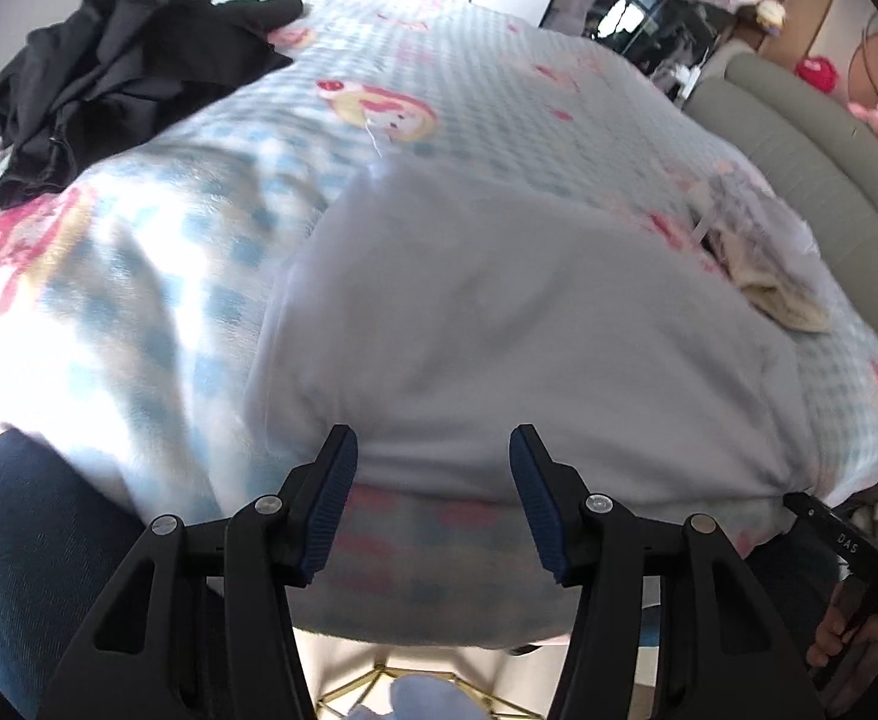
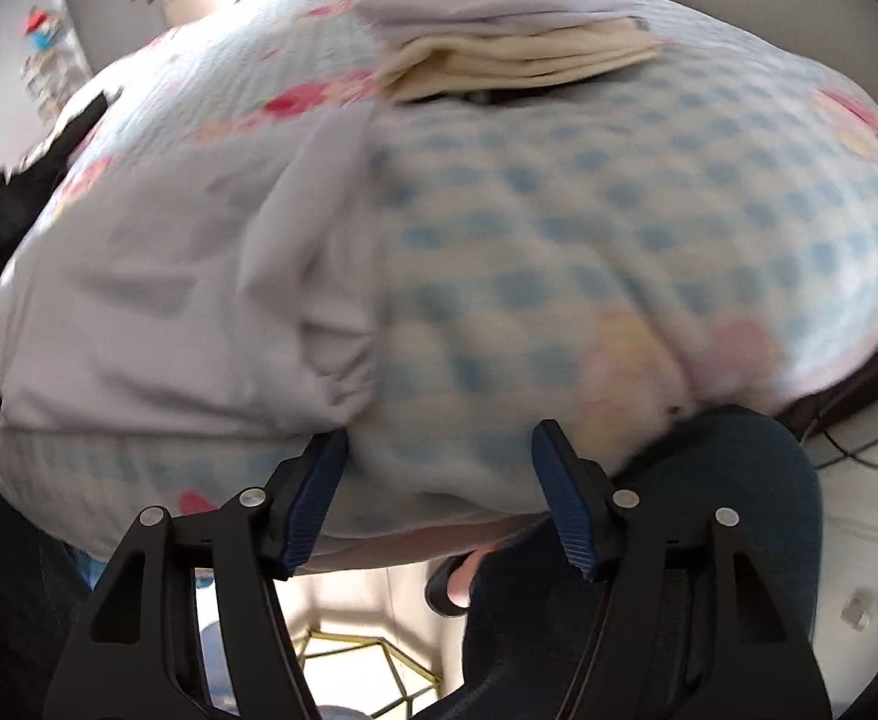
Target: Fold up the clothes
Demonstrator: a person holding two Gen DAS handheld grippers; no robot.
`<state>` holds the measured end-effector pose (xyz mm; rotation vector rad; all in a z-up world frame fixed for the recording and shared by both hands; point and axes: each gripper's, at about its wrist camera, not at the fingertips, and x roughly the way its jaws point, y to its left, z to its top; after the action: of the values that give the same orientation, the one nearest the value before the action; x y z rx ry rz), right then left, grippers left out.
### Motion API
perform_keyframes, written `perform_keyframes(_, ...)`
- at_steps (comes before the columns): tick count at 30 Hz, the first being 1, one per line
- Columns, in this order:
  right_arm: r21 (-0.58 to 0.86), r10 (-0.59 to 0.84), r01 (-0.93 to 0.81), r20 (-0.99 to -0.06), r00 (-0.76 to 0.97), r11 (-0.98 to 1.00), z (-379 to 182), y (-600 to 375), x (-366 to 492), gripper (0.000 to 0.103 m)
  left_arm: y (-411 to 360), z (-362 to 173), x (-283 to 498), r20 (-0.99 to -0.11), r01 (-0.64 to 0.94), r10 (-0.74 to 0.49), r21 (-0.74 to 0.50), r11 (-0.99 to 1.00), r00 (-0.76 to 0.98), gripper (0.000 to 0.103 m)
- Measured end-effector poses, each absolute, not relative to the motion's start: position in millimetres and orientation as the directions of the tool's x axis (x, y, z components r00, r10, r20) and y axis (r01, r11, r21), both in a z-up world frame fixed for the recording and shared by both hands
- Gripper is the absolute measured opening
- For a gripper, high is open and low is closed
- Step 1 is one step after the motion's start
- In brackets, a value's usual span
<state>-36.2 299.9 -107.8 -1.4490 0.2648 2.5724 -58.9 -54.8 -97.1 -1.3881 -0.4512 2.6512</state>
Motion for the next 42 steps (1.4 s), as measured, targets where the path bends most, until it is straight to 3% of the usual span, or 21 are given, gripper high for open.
perform_keyframes(4,0.142,-0.017,-0.189,-0.838,-0.546,-0.972,-99.8,289.4,-36.1,0.065,-42.4,-99.2,-49.0,-0.748,-0.039,0.382,-0.432,-0.901,-0.542,0.056)
perform_keyframes(9,0.13,-0.048,-0.13,-0.862,-0.505,-0.983,-115.7,266.5,-38.4,0.064,-43.2,-120.5,-55.4,-0.816,0.021,0.316,-0.371,-0.928,-0.485,0.056)
perform_keyframes(14,0.006,0.089,-0.195,-0.876,-0.474,-0.981,-124.9,280.3,-44.0,0.063,-67.7,-106.5,-47.7,-0.801,0.082,0.299,-0.395,-0.915,-0.519,0.056)
perform_keyframes(17,0.021,0.096,-0.232,-0.87,-0.483,-0.972,-119.1,290.8,-44.4,0.063,-77.0,-93.7,-46.7,-0.782,0.085,0.281,-0.389,-0.917,-0.556,0.056)
perform_keyframes(23,0.159,-0.065,-0.139,-0.853,-0.518,-0.977,-110.4,275.9,-52.8,0.063,-81.8,-90.8,-63.7,-0.751,0.031,0.349,-0.44,-0.898,-0.561,0.056)
perform_keyframes(25,0.127,-0.058,-0.106,-0.867,-0.494,-0.986,-117.9,266.2,-62.0,0.063,-73.7,-93.9,-70.6,-0.748,0.008,0.367,-0.445,-0.895,-0.552,0.057)
perform_keyframes(29,0.067,-0.012,-0.101,-0.882,-0.471,-0.993,-131.6,259.6,-74.4,0.064,-62.9,-109.8,-87.4,-0.826,0.023,0.274,-0.326,-0.945,-0.492,0.056)
perform_keyframes(32,0.006,0.054,-0.124,-0.878,-0.475,-0.992,-129.9,264.7,-72.9,0.065,-74.7,-107.8,-87.1,-0.837,0.066,0.241,-0.312,-0.948,-0.49,0.053)
perform_keyframes(35,-0.05,0.142,-0.204,-0.871,-0.471,-0.978,-122.1,281.1,-66.6,0.063,-85.8,-96.1,-81.0,-0.853,0.138,0.1,-0.196,-0.971,-0.512,0.053)
perform_keyframes(38,0.007,0.117,-0.241,-0.86,-0.497,-0.971,-108.4,297.8,-60.8,0.063,-94.9,-86.4,-82.4,-0.825,0.12,0.169,-0.274,-0.954,-0.539,0.054)
perform_keyframes(42,0.034,0.061,-0.161,-0.835,-0.547,-0.986,-94.7,282.2,-69.7,0.063,-69.3,-77.4,-93.4,-0.79,-0.005,0.284,-0.336,-0.942,-0.543,0.056)
